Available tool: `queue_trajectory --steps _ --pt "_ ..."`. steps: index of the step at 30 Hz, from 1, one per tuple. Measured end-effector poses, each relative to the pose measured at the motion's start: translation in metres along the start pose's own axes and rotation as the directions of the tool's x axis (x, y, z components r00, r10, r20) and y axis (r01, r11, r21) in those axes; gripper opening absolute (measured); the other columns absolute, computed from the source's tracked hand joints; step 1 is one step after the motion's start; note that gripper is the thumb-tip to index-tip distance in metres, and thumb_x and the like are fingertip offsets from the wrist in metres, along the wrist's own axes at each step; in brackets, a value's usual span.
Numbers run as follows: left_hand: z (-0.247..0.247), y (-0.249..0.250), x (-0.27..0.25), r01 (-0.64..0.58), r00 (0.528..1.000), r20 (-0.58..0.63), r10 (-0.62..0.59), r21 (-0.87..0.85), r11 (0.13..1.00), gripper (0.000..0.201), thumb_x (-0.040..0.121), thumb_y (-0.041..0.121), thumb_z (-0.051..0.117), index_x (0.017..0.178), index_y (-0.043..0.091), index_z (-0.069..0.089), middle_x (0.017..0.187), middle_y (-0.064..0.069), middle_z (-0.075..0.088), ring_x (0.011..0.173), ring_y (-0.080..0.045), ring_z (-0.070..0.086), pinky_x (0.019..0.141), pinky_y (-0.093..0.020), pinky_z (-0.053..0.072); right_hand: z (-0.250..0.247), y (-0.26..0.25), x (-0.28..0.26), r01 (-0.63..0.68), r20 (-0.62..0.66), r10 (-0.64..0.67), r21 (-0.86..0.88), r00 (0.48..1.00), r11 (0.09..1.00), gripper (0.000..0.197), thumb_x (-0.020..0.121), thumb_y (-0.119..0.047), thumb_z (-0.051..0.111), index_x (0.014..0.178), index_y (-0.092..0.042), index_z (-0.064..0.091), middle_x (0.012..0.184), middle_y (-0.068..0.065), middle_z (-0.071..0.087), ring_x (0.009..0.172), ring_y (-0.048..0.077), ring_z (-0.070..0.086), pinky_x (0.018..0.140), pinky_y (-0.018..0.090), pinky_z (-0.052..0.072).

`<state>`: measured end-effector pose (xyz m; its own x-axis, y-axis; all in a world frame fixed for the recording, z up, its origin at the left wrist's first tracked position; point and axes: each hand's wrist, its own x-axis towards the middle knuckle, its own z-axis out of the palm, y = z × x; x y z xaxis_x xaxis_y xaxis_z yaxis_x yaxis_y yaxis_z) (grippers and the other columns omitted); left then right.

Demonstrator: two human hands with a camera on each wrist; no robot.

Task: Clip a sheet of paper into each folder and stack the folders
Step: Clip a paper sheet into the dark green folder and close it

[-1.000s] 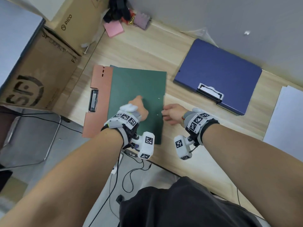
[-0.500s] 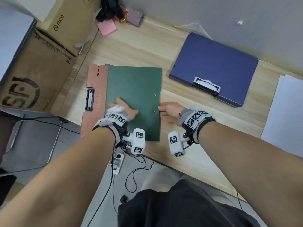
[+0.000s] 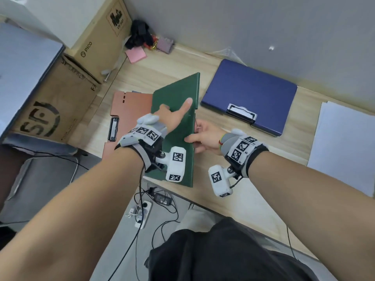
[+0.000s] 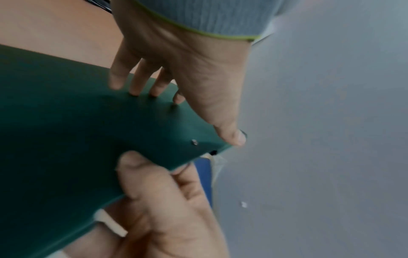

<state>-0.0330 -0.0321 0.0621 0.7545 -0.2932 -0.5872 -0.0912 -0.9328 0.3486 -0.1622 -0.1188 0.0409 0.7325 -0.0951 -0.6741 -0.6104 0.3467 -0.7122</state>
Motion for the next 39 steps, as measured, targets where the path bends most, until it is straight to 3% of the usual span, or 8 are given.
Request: queue_trajectory --steps 4,10,13,18,22,25,29,39 --pt "-0.011 0.067 -0.065 -0.147 0.989 0.010 0.147 -0.048 0.988 0.104 0.052 0.099 0.049 0.108 0.012 0.056 0.089 -0.009 0.070 0.073 -0.030 0.073 0.071 -0.047 0.062 -0.026 -0.011 -0.063 0.102 -0.001 -0.103 -0.151 0.995 0.983 0.029 0.085 0.001 0.066 0.108 -0.011 0.053 0.081 0.010 0.056 0.055 0.011 0.063 0.053 0.025 0.054" --pt "0.005 0.114 -0.120 -0.210 0.975 0.089 0.204 0.061 0.976 0.032 0.086 0.034 0.056 0.085 0.004 0.066 0.065 -0.006 0.073 0.057 -0.024 0.072 0.072 -0.035 0.061 -0.057 0.010 -0.127 0.095 0.012 -0.096 -0.298 0.995 0.950 0.035 0.066 -0.033 0.081 0.071 -0.022 0.049 0.087 0.008 0.052 0.081 0.017 0.057 0.074 0.037 0.055" --pt "0.035 0.117 -0.142 -0.217 0.964 0.177 0.198 0.089 0.972 0.014 0.092 0.011 0.053 0.083 0.003 0.059 0.077 -0.014 0.068 0.068 -0.032 0.070 0.072 -0.040 0.062 -0.091 0.043 -0.156 0.091 -0.204 -0.144 -0.249 0.968 0.964 0.039 0.076 -0.040 0.078 0.064 -0.022 0.046 0.079 0.009 0.058 0.078 0.021 0.058 0.073 0.037 0.053" --pt "0.088 0.097 -0.150 -0.226 0.918 0.350 0.186 0.075 0.971 0.025 0.094 0.008 0.054 0.117 0.001 0.054 0.100 -0.023 0.065 0.062 -0.030 0.061 0.076 -0.044 0.057 -0.154 0.113 -0.189 -0.124 -0.494 0.017 -0.185 0.870 0.975 0.025 0.085 -0.040 0.069 0.093 -0.020 0.056 0.097 0.001 0.056 0.087 0.020 0.053 0.084 0.039 0.054" --pt "0.124 0.081 -0.153 -0.234 0.884 0.424 0.198 0.035 0.972 0.037 0.099 0.009 0.054 0.135 0.006 0.044 0.117 -0.020 0.062 0.078 -0.031 0.057 0.075 -0.041 0.051 -0.178 0.166 -0.209 -0.351 -0.520 0.248 -0.107 0.817 0.930 0.067 0.086 -0.044 0.067 0.142 -0.018 0.040 0.131 0.006 0.050 0.116 0.025 0.055 0.093 0.040 0.052" --pt "0.151 0.072 -0.148 -0.237 0.866 0.453 0.211 -0.001 0.972 0.045 0.100 0.005 0.054 0.143 0.010 0.041 0.124 -0.016 0.063 0.098 -0.040 0.063 0.073 -0.039 0.053 -0.180 0.192 -0.215 -0.353 -0.507 0.317 0.027 0.802 0.935 0.063 0.088 -0.040 0.067 0.139 -0.009 0.044 0.126 0.006 0.055 0.114 0.021 0.059 0.094 0.039 0.054" --pt "0.172 0.063 -0.139 -0.230 0.851 0.467 0.239 -0.078 0.970 0.044 0.102 0.002 0.050 0.142 0.020 0.044 0.117 -0.008 0.064 0.068 -0.023 0.060 0.062 -0.033 0.054 -0.179 0.208 -0.206 -0.365 -0.541 0.346 0.077 0.766 0.928 0.066 0.086 -0.041 0.069 0.138 -0.009 0.045 0.126 0.008 0.056 0.112 0.022 0.056 0.092 0.035 0.052" --pt "0.195 0.045 -0.093 -0.245 0.873 0.424 0.241 -0.047 0.968 0.045 0.099 0.006 0.054 0.142 0.014 0.045 0.137 -0.013 0.059 0.120 -0.033 0.060 0.103 -0.049 0.049 -0.178 0.225 -0.178 -0.316 -0.644 0.314 0.117 0.698 0.942 0.045 0.084 -0.033 0.070 0.125 -0.017 0.061 0.118 -0.004 0.065 0.101 0.020 0.060 0.092 0.030 0.045"
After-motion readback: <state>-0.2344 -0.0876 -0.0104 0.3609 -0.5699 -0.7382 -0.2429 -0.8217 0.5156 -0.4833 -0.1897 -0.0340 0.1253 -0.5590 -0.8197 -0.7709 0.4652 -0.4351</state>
